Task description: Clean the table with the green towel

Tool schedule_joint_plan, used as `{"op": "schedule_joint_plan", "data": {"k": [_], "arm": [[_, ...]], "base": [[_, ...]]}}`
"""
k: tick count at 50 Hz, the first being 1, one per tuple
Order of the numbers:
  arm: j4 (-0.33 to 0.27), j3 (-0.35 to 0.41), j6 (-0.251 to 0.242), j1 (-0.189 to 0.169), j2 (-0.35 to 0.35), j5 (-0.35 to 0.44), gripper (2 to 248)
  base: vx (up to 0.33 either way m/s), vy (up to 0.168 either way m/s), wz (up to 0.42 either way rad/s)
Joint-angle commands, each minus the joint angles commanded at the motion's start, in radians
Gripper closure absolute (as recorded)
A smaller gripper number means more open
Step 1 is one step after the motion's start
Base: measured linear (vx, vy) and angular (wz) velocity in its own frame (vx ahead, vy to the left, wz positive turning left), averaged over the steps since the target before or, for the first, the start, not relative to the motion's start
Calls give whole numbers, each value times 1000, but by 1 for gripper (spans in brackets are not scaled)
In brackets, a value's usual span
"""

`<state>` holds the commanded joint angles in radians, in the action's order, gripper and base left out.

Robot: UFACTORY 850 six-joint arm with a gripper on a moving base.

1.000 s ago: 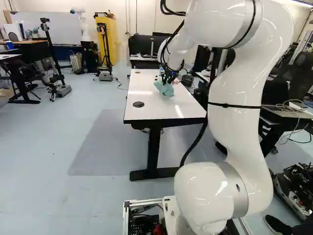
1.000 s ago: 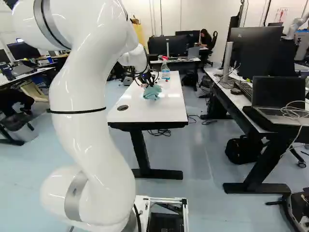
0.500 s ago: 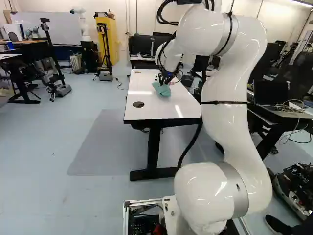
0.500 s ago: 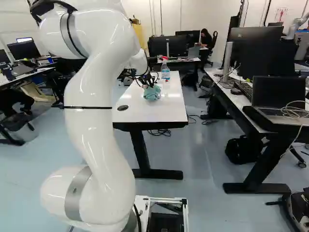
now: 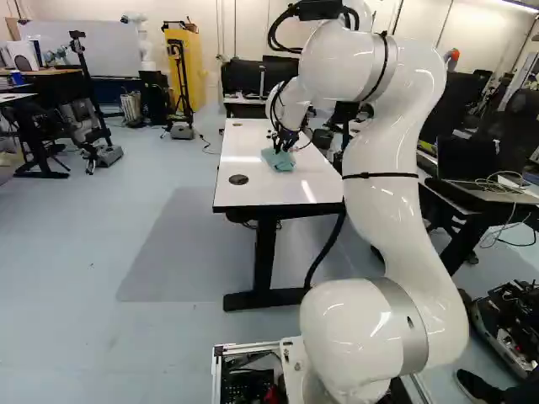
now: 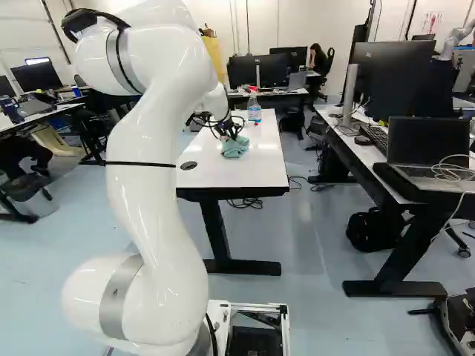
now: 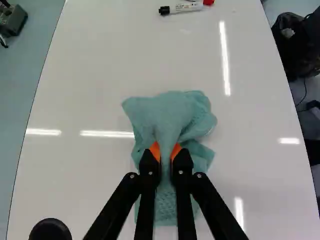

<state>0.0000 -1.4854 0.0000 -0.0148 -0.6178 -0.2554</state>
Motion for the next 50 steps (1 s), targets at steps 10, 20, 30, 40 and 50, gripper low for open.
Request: {"op": "schedule_joint_plan", "data": {"k": [10, 20, 30, 40, 50], "arm": [[0, -5, 0, 0, -21, 0, 207], [0, -5, 0, 0, -21, 0, 207], [0, -5, 0, 0, -21, -7, 207], [0, -5, 0, 0, -21, -29, 207], [0, -5, 0, 0, -21, -54, 207]], "base": [[0, 0, 0], [0, 0, 0], [0, 0, 0], [0, 0, 0], [0, 0, 0]]}}
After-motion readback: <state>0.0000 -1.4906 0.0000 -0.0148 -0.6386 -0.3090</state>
